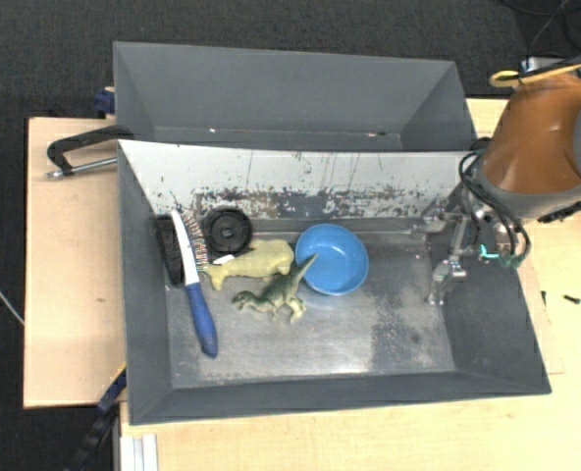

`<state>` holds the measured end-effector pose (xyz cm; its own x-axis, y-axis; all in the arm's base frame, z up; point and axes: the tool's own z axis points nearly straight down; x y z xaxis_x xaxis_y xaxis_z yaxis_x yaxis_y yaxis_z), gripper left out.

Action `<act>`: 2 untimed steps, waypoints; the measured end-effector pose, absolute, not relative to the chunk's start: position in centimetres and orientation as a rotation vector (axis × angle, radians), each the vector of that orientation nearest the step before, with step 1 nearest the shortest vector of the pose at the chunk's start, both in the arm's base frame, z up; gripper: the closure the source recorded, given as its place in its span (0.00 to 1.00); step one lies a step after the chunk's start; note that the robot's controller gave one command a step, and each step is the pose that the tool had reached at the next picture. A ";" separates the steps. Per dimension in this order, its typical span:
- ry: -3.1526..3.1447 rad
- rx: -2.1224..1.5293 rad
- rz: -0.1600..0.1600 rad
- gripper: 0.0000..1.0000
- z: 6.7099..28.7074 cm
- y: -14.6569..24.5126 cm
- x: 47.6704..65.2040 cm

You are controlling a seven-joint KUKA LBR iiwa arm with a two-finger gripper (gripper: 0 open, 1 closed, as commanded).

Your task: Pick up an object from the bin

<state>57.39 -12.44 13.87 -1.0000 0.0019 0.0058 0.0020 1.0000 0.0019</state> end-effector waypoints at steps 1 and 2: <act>-3.137 0.174 -0.005 0.00 11.9 -8.0 59.1; -3.106 0.562 0.005 0.00 7.4 -3.5 59.6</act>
Offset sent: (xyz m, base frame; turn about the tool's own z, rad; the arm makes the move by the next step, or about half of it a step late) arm 0.0160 0.0412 -0.0200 -0.1115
